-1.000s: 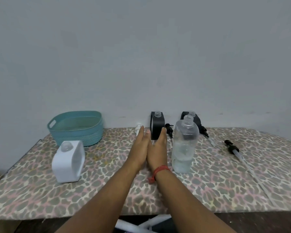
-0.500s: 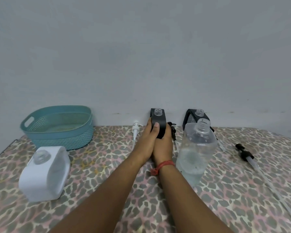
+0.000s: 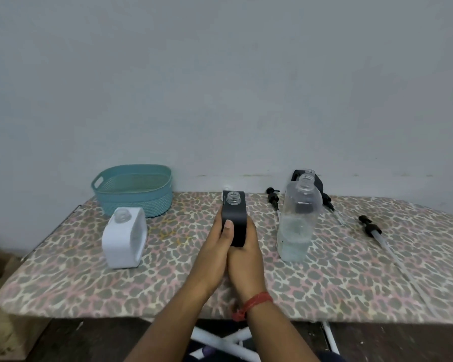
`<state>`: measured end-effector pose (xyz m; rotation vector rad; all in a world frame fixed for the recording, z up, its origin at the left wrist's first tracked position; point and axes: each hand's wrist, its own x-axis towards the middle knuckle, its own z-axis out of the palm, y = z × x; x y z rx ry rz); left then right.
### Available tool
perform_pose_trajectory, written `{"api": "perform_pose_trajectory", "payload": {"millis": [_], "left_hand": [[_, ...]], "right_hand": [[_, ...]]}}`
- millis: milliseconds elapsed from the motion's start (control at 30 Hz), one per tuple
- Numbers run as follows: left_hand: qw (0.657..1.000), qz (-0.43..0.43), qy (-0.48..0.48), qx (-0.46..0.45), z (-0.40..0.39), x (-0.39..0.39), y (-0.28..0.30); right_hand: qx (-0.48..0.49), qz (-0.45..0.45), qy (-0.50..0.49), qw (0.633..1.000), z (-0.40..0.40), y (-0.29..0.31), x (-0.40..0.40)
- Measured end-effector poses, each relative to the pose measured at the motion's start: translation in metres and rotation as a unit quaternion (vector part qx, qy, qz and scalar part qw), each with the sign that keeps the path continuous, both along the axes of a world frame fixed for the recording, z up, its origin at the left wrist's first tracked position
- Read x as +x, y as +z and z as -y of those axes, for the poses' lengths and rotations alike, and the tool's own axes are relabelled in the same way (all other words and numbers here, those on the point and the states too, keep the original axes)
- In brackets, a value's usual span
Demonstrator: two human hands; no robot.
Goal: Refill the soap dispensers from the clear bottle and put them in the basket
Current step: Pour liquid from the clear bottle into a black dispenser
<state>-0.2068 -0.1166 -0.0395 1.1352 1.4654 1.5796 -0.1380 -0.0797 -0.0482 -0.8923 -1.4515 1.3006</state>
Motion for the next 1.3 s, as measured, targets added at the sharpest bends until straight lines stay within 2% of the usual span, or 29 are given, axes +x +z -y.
{"api": "perform_pose_trajectory", "payload": {"millis": [300, 533, 633, 733, 833, 900, 967, 1100, 1300], "left_hand": [[1.000, -0.027, -0.008, -0.009, 0.045, 0.018, -0.004], [0.999, -0.026, -0.001, -0.035, 0.049, 0.019, -0.009], [0.991, -0.100, 0.024, -0.083, 0.051, 0.004, -0.011], [0.952, -0.283, 0.058, -0.102, 0.050, -0.022, -0.011], [0.873, -0.469, 0.083, -0.101, 0.046, -0.045, -0.011], [0.832, -0.536, 0.099, -0.102, 0.042, -0.053, -0.011], [0.800, -0.580, 0.112, -0.110, 0.036, -0.055, -0.012], [0.758, -0.630, 0.124, -0.113, 0.026, -0.051, -0.010], [0.748, -0.642, 0.133, -0.099, 0.017, -0.048, -0.001]], "right_hand": [[-0.015, 0.012, 0.023, 1.000, 0.042, -0.004, 0.021], [0.040, 0.057, 0.060, 0.996, 0.043, -0.010, 0.031], [0.048, 0.118, 0.080, 0.989, 0.031, -0.013, 0.055], [0.108, 0.153, 0.007, 0.982, 0.009, -0.016, 0.095], [0.178, 0.182, -0.103, 0.962, -0.017, -0.013, 0.129], [0.185, 0.207, -0.161, 0.947, -0.036, -0.012, 0.143], [0.168, 0.222, -0.174, 0.945, -0.052, -0.011, 0.148], [0.143, 0.235, -0.120, 0.954, -0.072, -0.013, 0.136], [0.139, 0.161, -0.115, 0.970, -0.083, -0.010, 0.105]]}}
